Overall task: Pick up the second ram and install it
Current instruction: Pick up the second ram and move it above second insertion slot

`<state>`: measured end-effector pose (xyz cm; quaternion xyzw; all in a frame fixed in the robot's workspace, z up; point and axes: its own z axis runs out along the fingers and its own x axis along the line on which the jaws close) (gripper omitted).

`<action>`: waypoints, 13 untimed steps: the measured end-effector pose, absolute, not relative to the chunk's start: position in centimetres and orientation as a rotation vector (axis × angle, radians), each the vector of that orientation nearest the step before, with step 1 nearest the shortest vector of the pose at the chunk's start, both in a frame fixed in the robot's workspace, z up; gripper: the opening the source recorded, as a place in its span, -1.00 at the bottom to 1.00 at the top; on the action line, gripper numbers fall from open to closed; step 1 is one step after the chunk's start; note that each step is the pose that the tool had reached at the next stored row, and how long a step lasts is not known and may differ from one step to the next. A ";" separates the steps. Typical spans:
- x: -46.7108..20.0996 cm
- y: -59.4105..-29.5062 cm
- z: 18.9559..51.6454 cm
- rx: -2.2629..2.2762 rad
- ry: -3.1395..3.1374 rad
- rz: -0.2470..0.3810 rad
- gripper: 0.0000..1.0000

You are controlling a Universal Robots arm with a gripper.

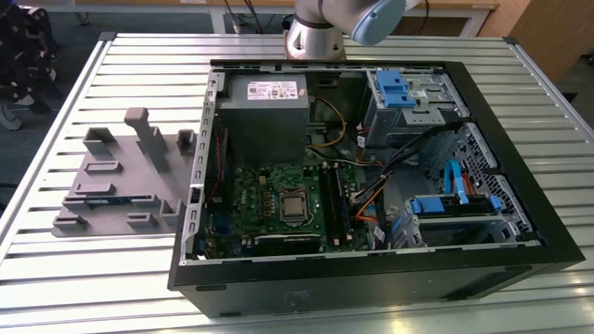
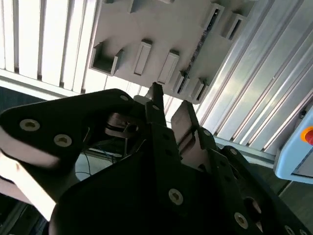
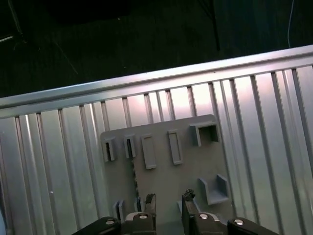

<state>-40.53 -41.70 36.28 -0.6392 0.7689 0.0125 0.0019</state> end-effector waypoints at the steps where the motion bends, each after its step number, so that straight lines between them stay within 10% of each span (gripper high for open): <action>1: -40.5 -41.7 36.2 -2.022 2.403 0.043 -0.29; 13: -40.5 -42.3 34.6 -2.121 2.323 0.048 -0.05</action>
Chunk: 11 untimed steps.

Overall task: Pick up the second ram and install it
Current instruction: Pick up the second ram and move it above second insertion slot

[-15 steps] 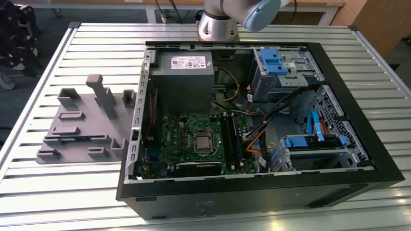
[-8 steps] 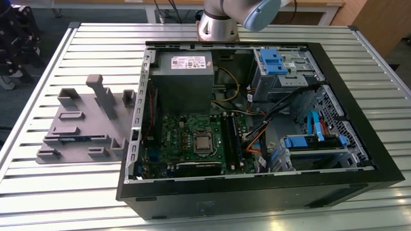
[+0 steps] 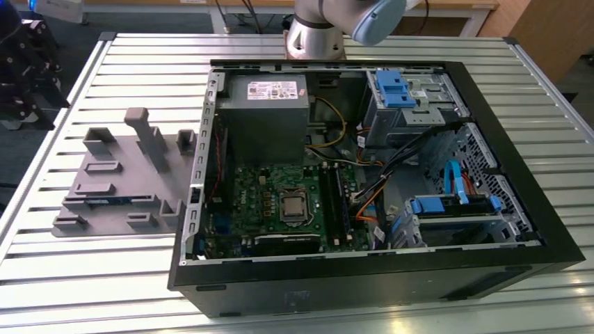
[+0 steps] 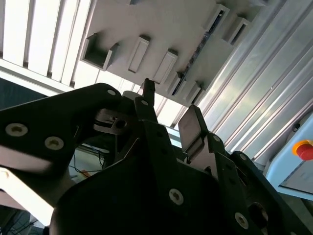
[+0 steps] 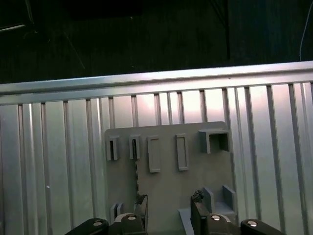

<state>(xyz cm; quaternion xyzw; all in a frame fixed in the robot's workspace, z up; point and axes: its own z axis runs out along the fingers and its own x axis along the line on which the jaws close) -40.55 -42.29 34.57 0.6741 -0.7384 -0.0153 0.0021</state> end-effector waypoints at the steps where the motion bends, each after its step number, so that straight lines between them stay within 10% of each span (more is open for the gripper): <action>1: -40.5 -42.4 34.4 2.121 -2.312 -0.048 -0.05; 11: -40.7 -43.3 32.7 2.196 -2.250 -0.061 -0.05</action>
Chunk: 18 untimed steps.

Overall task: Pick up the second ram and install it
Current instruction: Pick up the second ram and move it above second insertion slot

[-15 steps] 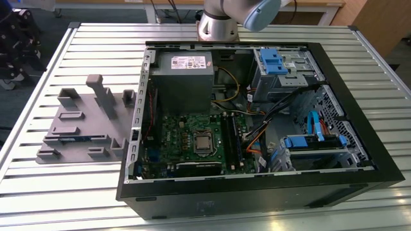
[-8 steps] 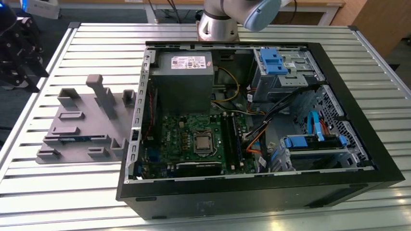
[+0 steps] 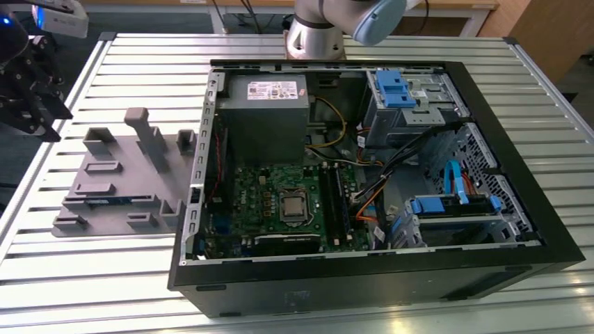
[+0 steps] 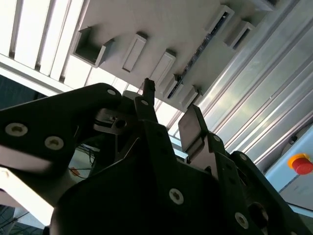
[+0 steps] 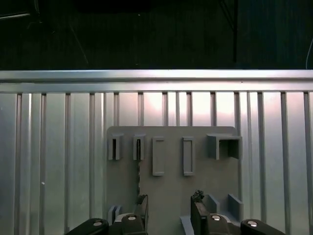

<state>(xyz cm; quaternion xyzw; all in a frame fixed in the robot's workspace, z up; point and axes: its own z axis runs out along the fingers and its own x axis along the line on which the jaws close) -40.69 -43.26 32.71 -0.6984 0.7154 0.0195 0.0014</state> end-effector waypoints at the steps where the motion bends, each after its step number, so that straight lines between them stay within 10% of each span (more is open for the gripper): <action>1: -40.7 -43.6 32.5 -2.191 2.245 0.063 -0.05; 18: -40.7 -44.6 29.5 -2.145 2.287 0.063 -0.22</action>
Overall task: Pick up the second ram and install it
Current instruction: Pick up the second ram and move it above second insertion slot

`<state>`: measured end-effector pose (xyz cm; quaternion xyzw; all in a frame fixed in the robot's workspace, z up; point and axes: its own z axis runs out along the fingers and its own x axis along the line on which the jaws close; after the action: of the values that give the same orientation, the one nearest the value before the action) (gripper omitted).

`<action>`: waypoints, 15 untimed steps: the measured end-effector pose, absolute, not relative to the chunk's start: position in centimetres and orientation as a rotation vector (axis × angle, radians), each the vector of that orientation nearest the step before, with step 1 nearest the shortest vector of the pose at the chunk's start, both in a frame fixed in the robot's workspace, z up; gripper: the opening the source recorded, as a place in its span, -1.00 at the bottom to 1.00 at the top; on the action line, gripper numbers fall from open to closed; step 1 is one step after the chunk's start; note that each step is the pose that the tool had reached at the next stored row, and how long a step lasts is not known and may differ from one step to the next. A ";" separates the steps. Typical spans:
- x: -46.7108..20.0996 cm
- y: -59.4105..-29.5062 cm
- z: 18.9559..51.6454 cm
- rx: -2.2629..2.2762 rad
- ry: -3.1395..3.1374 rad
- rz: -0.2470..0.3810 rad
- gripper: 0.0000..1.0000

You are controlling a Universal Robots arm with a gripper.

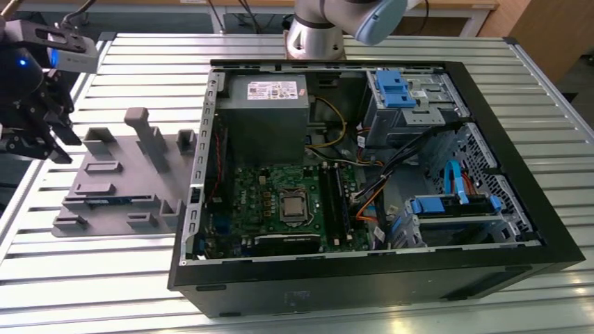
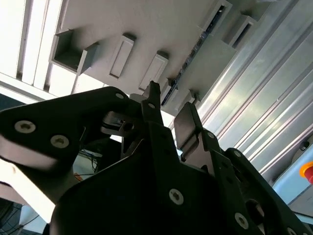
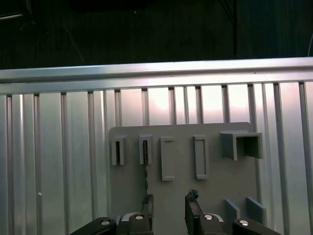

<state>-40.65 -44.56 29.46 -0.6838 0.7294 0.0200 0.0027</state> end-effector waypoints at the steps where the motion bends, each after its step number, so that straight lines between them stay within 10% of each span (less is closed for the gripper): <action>1: -40.7 -44.7 29.3 -2.145 2.287 0.063 -0.22; 15: -40.1 -45.4 26.7 -2.144 2.287 0.063 -0.22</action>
<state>-40.11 -45.41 26.73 -0.6838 0.7294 0.0201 0.0027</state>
